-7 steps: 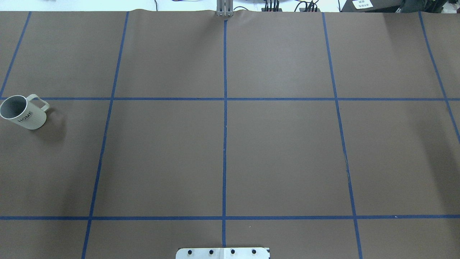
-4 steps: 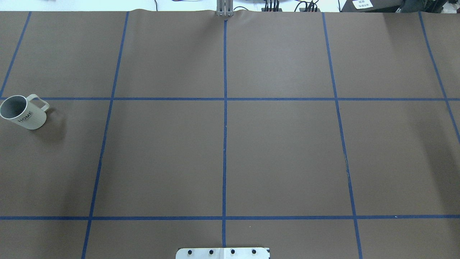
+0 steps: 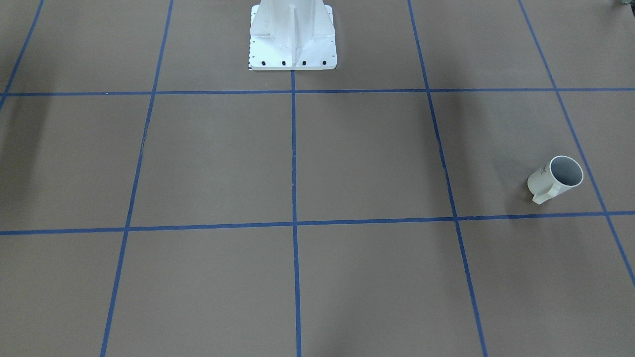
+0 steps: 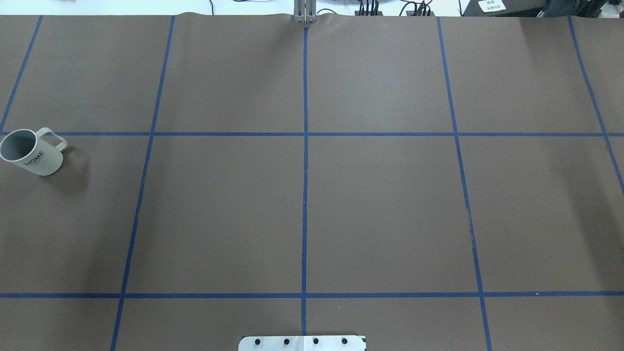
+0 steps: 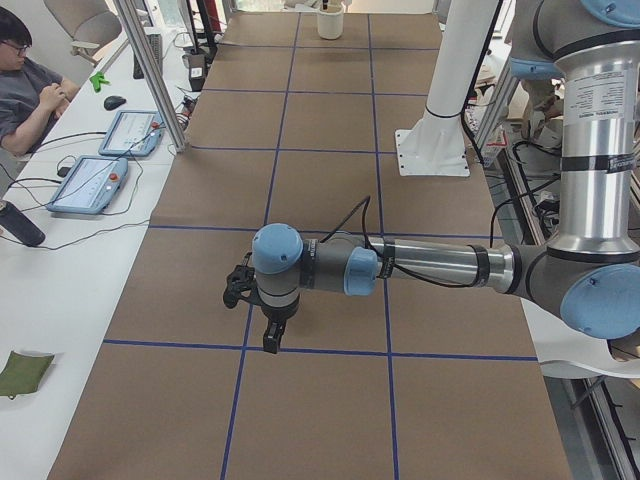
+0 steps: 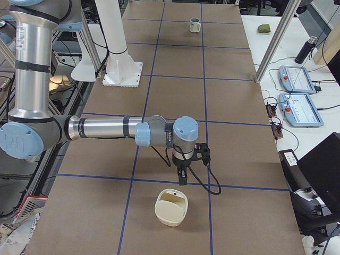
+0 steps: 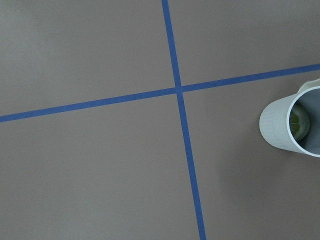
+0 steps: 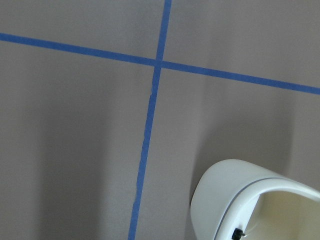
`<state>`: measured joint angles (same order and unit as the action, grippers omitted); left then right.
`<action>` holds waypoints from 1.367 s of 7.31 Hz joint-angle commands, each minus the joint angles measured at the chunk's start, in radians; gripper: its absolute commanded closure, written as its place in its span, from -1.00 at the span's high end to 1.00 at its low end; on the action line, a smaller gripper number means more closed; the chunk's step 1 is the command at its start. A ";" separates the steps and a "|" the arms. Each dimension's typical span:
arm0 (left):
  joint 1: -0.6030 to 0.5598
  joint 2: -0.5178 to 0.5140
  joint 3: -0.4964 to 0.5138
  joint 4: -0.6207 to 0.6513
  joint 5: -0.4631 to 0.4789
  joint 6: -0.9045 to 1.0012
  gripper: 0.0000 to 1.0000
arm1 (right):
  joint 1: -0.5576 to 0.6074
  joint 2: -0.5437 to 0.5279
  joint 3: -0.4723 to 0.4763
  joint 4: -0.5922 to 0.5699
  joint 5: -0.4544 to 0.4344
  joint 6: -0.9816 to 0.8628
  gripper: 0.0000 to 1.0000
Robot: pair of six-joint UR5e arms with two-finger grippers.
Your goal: Left arm hands cup to right arm to dump lemon
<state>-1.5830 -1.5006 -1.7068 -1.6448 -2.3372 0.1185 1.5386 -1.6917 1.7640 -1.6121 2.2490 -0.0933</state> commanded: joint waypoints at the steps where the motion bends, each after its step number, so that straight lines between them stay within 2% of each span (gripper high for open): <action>1: 0.000 -0.001 0.006 -0.099 -0.011 0.010 1.00 | 0.000 0.017 0.015 0.015 0.001 0.003 1.00; 3: 0.000 -0.006 0.028 -0.116 -0.020 0.003 1.00 | -0.002 0.024 0.014 0.021 0.001 0.003 1.00; 5: 0.001 -0.010 0.031 -0.190 -0.017 -0.013 1.00 | -0.006 0.070 0.026 0.018 0.010 0.004 1.00; 6: 0.003 -0.073 0.079 -0.214 -0.019 -0.134 1.00 | -0.015 0.090 0.016 0.018 0.074 0.006 1.00; 8: 0.018 -0.079 0.104 -0.321 -0.020 -0.169 1.00 | -0.029 0.112 0.025 0.027 0.098 0.006 1.00; 10: 0.125 -0.087 0.114 -0.323 -0.017 -0.178 1.00 | -0.057 0.115 0.019 0.165 0.130 0.013 1.00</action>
<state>-1.5250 -1.5835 -1.6037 -1.9594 -2.3570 -0.0516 1.5004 -1.5785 1.7843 -1.5276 2.3627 -0.0871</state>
